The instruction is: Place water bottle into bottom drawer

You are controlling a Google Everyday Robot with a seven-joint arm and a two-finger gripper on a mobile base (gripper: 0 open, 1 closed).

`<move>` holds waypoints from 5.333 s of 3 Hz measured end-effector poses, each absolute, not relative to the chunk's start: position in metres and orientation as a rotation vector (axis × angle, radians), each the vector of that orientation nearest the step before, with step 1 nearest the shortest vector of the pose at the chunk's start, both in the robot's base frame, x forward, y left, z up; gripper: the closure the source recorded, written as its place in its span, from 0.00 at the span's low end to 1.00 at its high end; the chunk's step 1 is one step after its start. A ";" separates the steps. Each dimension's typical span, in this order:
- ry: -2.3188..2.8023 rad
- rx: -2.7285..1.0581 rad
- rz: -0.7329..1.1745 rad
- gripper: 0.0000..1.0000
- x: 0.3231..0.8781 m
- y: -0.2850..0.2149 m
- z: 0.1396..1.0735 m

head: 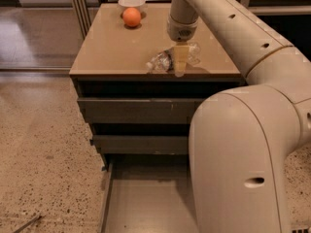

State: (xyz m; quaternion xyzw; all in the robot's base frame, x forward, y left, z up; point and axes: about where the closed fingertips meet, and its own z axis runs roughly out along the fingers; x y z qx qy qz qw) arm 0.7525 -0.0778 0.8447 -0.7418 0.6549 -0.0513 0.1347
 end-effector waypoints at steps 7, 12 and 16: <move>1.899 -2.208 -0.222 1.00 0.744 -0.075 0.853; 1.722 -1.989 0.149 1.00 0.621 -0.081 0.920; 1.884 -1.940 0.262 1.00 0.511 -0.071 0.779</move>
Offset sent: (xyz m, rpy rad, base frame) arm 0.0000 0.0000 0.0000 0.0000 0.0000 0.0000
